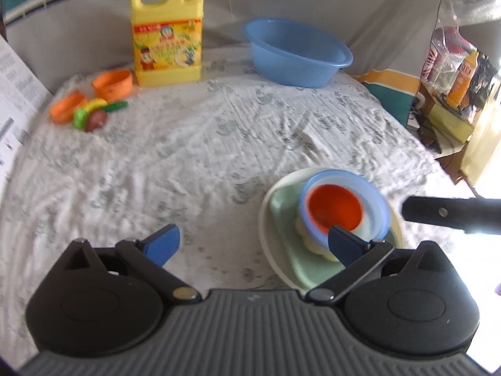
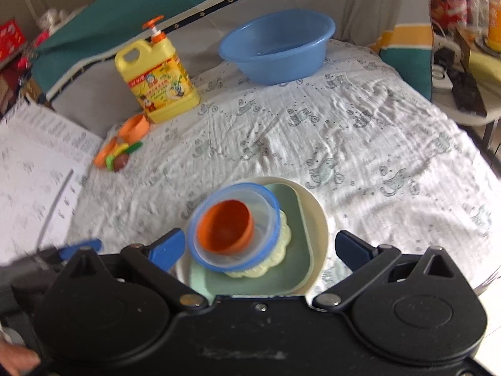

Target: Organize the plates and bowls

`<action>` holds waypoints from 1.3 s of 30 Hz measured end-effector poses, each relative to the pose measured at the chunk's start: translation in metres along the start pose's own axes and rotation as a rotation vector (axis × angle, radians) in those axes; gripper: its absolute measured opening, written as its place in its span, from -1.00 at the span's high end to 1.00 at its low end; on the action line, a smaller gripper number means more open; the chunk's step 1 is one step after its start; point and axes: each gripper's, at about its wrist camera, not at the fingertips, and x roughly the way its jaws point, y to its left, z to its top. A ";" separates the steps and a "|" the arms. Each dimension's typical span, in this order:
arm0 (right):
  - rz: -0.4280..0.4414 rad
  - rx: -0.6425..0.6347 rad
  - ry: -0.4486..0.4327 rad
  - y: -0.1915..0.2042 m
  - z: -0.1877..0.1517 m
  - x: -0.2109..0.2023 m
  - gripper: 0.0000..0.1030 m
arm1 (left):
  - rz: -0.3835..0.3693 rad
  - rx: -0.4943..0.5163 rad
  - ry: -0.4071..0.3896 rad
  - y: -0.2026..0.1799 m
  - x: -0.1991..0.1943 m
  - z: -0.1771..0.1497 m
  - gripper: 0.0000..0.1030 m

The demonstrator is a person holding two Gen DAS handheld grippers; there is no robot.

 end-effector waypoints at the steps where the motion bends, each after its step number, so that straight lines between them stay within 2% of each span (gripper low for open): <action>1: -0.018 -0.024 0.000 0.000 -0.004 -0.001 -1.00 | 0.009 0.009 -0.011 0.001 -0.002 -0.004 -1.00; 10: -0.098 -0.132 0.028 0.000 -0.043 -0.006 -1.00 | 0.024 0.042 -0.042 0.004 -0.010 -0.034 -1.00; 18: -0.112 -0.154 0.038 -0.001 -0.059 0.003 -1.00 | 0.056 0.067 -0.052 -0.006 -0.012 -0.047 -1.00; 31: -0.120 -0.125 0.048 -0.012 -0.057 0.014 -1.00 | 0.058 0.051 0.040 -0.008 0.008 -0.053 -1.00; 39: -0.115 -0.112 0.034 -0.013 -0.056 0.015 -1.00 | 0.049 0.047 0.069 -0.004 0.017 -0.052 -1.00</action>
